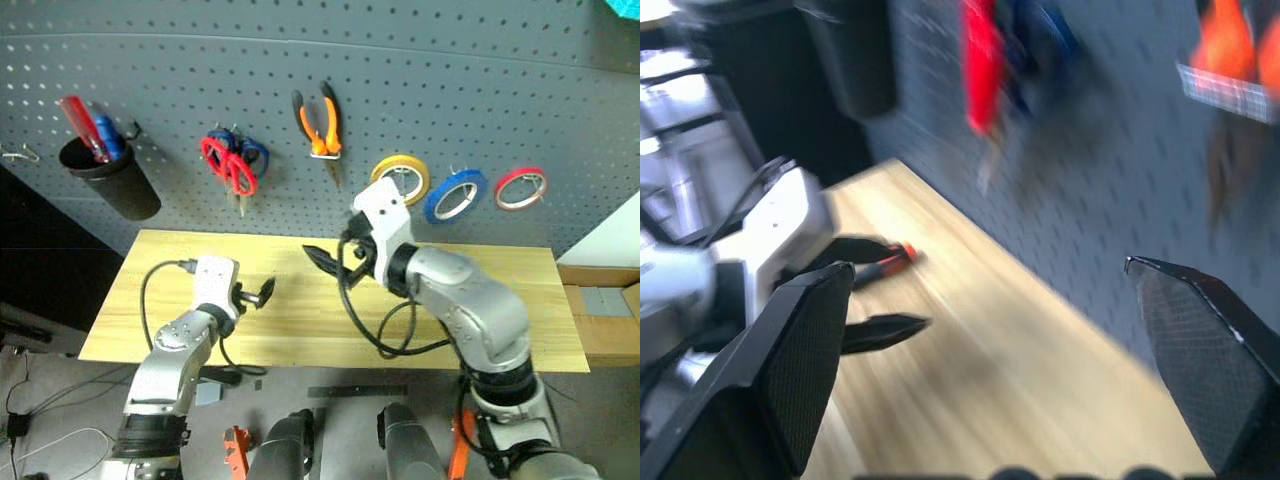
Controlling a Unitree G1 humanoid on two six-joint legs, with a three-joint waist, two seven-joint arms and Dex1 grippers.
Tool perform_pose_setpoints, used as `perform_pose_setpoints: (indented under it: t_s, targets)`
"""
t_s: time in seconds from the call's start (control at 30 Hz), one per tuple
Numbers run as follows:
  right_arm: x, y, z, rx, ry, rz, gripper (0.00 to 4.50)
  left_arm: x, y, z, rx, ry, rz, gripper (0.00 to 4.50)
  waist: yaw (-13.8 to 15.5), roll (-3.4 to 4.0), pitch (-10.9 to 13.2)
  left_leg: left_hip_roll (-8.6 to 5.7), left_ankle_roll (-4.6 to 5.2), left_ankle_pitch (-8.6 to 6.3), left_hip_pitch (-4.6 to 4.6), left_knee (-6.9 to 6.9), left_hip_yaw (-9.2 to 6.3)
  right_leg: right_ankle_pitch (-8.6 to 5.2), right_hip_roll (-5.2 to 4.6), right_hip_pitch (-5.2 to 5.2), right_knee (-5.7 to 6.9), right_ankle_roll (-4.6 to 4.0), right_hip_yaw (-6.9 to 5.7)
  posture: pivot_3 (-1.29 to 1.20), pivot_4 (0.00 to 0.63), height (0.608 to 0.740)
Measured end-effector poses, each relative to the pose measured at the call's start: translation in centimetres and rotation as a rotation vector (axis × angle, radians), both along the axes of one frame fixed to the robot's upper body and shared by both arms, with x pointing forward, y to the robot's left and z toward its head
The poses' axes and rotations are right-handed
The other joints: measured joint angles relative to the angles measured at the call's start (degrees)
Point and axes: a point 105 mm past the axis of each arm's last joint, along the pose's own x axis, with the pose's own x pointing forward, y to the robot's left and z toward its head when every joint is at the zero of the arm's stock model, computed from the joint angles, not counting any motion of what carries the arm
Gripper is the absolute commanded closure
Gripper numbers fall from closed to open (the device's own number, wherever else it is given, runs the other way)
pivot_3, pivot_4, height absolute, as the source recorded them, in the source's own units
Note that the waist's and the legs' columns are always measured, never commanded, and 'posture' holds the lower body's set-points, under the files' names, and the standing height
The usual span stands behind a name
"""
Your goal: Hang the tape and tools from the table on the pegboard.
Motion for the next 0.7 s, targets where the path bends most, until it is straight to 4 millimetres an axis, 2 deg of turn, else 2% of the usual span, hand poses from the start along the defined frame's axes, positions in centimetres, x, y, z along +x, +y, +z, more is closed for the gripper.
perform_pose_setpoints:
  t_s: [0.13,0.23,0.47,0.7]
  targets:
    - [-0.2,1.8,-1.7,0.003,0.135,-0.034,0.0,0.6,3.9,0.1,0.036,0.089,0.107,0.02,-0.2,0.03,0.0,-0.02,0.0,0.0,0.01,-0.01,-0.03,0.0,0.01,0.01,-0.01,0.01,-0.02,-0.08,0.3,0.74]
    - [-0.1,3.2,-3.1,-0.027,0.213,-0.053,0.0,1.1,6.1,0.3,0.03,0.14,0.167,0.02,-0.2,0.1,0.1,-0.03,0.0,0.0,-0.01,-0.02,-0.03,-0.01,0.0,0.0,-0.06,0.01,-0.04,-0.08,0.31,0.74]
    - [0.1,5.3,-3.2,-0.052,0.231,-0.056,0.0,2.1,6.7,-0.7,-0.045,0.244,0.17,0.02,-0.1,0.18,0.6,-0.02,0.0,0.0,-0.01,-0.15,-0.03,-0.01,-0.01,-0.06,-0.1,0.02,-0.05,-0.08,0.344,0.74]
    - [-0.4,6.4,-1.8,-0.06,0.212,0.011,0.0,3.0,7.9,-2.2,-0.054,0.325,0.18,0.02,-0.3,0.24,1.6,-0.02,0.0,0.0,-0.05,-0.24,0.0,-0.02,-0.02,-0.17,-0.13,0.01,-0.04,-0.13,0.359,0.74]
